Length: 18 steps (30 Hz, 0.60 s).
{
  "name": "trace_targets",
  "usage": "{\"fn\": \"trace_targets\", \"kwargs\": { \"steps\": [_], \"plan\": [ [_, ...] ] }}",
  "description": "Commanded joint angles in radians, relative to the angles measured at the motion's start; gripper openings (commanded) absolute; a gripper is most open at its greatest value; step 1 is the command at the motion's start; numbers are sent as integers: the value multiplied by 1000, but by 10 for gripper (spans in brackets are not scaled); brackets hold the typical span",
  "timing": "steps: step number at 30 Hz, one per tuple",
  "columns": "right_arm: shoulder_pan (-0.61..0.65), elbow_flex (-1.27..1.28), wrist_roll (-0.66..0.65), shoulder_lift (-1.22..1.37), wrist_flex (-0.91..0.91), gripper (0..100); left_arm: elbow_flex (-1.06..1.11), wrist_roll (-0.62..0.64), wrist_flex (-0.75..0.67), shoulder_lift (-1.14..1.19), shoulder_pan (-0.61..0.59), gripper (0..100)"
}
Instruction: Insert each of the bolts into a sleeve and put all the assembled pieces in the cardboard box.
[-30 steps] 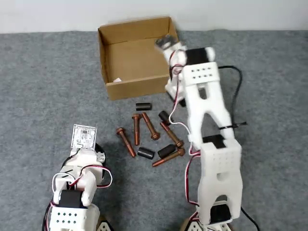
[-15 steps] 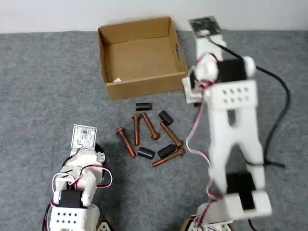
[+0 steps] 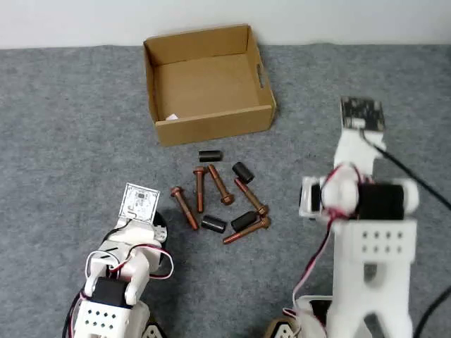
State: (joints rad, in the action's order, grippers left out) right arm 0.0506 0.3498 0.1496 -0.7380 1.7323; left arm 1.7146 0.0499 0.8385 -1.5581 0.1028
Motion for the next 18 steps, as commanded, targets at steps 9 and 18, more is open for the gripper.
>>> {"fn": "trace_targets", "kwargs": {
  "steps": [9,18],
  "plan": [
    [-12,393,15,-429,-213,8,-25,-5,43,-11,2,5],
    [-108,511,15,-496,-183,8,-31,-9,81,-12,-3,5]
  ]
}}
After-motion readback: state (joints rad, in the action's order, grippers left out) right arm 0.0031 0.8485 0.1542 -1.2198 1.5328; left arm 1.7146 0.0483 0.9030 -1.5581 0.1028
